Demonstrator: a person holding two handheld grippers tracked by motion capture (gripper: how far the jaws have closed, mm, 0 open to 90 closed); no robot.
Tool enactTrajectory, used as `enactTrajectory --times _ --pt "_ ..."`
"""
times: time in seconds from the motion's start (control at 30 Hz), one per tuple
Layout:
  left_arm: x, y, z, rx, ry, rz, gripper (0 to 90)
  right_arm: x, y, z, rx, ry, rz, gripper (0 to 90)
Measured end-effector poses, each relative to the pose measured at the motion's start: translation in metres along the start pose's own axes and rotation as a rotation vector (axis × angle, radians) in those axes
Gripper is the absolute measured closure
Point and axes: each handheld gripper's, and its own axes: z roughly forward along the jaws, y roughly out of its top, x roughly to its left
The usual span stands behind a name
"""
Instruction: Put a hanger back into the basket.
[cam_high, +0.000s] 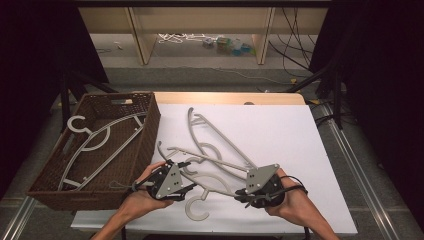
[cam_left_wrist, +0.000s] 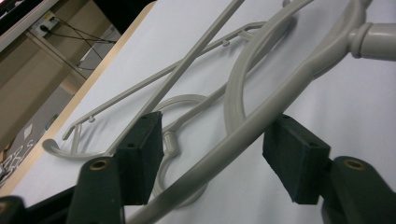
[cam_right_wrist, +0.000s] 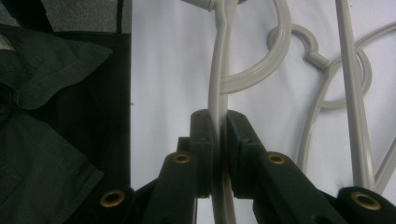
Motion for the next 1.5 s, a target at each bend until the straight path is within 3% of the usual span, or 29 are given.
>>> enactTrajectory --times 0.07,0.17,0.2,0.27,0.57,0.7,0.83,0.93,1.03,1.13,1.17,1.3,1.43,1.5 --pt "-0.003 0.001 0.001 -0.006 -0.013 -0.005 42.1 0.001 0.0 0.001 -0.003 -0.003 0.0 82.6" --pt "-0.003 0.002 0.001 0.004 -0.054 0.056 51.1 0.001 0.001 0.001 -0.002 0.014 -0.009 82.6" --pt "-0.004 0.002 0.002 -0.004 -0.057 0.053 54.5 0.001 0.001 0.002 -0.002 0.016 -0.009 82.6" --pt "-0.004 0.004 0.001 0.015 -0.074 0.113 58.1 0.0 0.0 0.001 0.001 0.018 -0.012 82.6" --pt "-0.009 0.014 -0.004 0.032 -0.071 0.283 68.6 -0.003 -0.002 -0.004 -0.017 0.018 -0.046 82.3" --pt "-0.012 0.018 -0.004 0.047 -0.085 0.33 74.6 -0.007 -0.003 -0.009 -0.035 0.001 -0.054 82.1" --pt "-0.013 0.021 -0.004 0.036 -0.089 0.336 77.6 -0.011 -0.006 -0.014 -0.062 -0.007 -0.05 80.7" --pt "-0.012 0.025 -0.003 0.033 -0.094 0.306 78.4 -0.012 -0.006 -0.018 -0.069 -0.035 -0.039 78.4" --pt "-0.011 0.027 -0.003 0.033 -0.099 0.269 79.0 -0.015 -0.007 -0.02 -0.09 -0.073 0.012 73.5" --pt "-0.009 0.03 -0.002 0.042 -0.104 0.199 79.4 -0.019 -0.008 -0.022 -0.136 -0.107 0.083 64.1" --pt "-0.008 0.03 -0.002 0.049 -0.1 0.18 79.4 -0.02 -0.008 -0.024 -0.158 -0.129 0.111 56.3" --pt "-0.004 0.028 -0.003 0.083 -0.085 0.136 79.4 -0.023 -0.006 -0.028 -0.237 -0.219 0.176 43.5" --pt "0.001 0.026 -0.005 0.091 -0.075 0.049 79.4 -0.024 -0.005 -0.033 -0.29 -0.284 0.211 34.5" --pt "0.004 0.026 -0.006 0.087 -0.079 -0.014 79.4 -0.023 -0.005 -0.035 -0.323 -0.316 0.243 31.0"
